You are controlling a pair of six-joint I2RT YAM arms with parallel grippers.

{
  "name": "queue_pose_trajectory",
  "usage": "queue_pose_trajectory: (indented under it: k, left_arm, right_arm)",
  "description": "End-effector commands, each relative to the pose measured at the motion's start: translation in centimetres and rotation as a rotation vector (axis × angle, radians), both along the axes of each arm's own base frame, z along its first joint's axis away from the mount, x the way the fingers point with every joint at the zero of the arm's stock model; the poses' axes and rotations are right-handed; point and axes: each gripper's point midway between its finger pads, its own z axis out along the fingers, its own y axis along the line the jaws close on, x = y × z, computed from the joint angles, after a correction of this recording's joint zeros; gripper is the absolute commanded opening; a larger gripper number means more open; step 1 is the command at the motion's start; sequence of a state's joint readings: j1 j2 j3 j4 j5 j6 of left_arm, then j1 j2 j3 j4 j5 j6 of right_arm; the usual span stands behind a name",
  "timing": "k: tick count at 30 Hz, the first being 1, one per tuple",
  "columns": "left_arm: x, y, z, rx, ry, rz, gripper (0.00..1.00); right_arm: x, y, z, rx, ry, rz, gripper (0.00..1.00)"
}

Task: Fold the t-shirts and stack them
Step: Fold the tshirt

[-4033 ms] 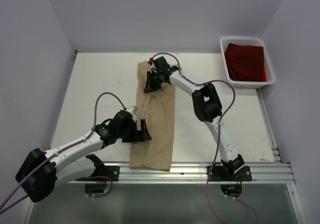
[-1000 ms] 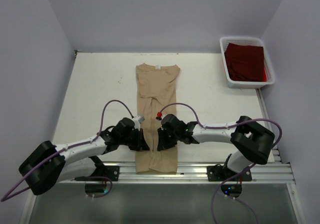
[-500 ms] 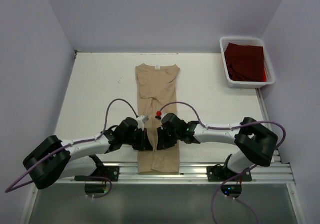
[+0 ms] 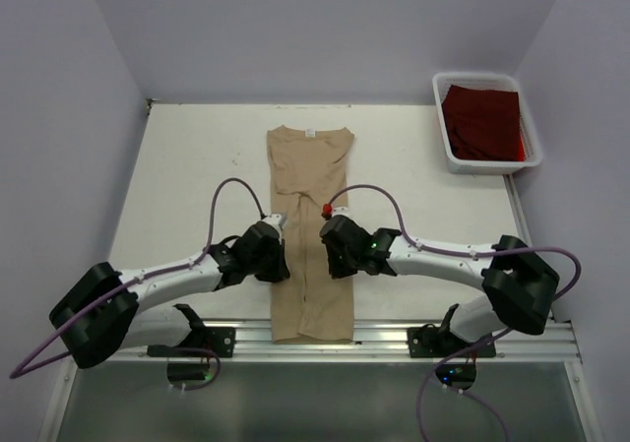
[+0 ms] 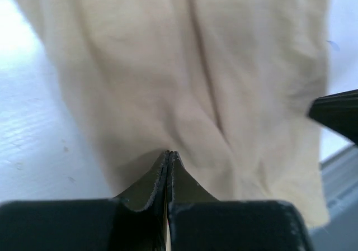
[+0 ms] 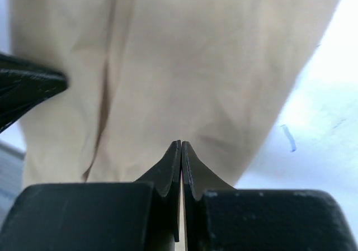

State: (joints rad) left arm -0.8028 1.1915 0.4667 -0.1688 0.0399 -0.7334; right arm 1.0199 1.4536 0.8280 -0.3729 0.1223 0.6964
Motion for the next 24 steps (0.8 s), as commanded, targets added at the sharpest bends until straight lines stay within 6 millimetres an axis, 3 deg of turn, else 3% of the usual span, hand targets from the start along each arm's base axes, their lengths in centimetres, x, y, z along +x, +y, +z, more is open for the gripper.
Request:
queue_pose_trajectory:
  k: [1,12,15,16,18,19,20,22,24]
  left_arm:
    - [3.1,0.7,-0.2,0.083,-0.082,0.044,0.0]
    - [6.2,1.4,-2.6,0.151,-0.075,0.061,0.0]
    - [7.6,1.8,-3.4,0.154,-0.068,0.077,0.0]
    - [8.2,2.1,-4.0,0.167,-0.055,0.094,0.0]
    - [10.1,1.9,-3.8,0.16,-0.09,0.109,0.0]
    - [11.5,1.8,-3.7,0.164,-0.095,0.124,0.0]
    - [12.3,1.7,-3.6,0.166,-0.103,0.128,0.0]
    - [14.8,1.6,-3.0,0.179,-0.134,0.144,0.0]
    - [16.4,1.7,-2.6,0.196,-0.151,0.14,0.0]
  right_arm:
    - [3.4,-1.8,-0.2,-0.105,-0.075,-0.107,0.0]
    - [8.4,-3.2,-6.5,-0.144,0.028,-0.178,0.0]
    - [10.8,-2.6,-6.8,-0.137,0.021,-0.178,0.0]
    - [11.5,-2.9,-7.7,-0.15,0.035,-0.186,0.0]
    - [13.5,-2.0,-7.3,-0.141,0.02,-0.18,0.0]
    - [14.1,-2.3,-8.3,-0.164,0.034,-0.189,0.0]
    - [15.7,-1.6,-7.5,-0.149,0.008,-0.194,0.0]
    - [16.9,-2.5,-8.3,-0.204,0.015,-0.211,0.0]
    - [18.8,-2.7,-7.5,-0.229,-0.018,-0.24,0.0]
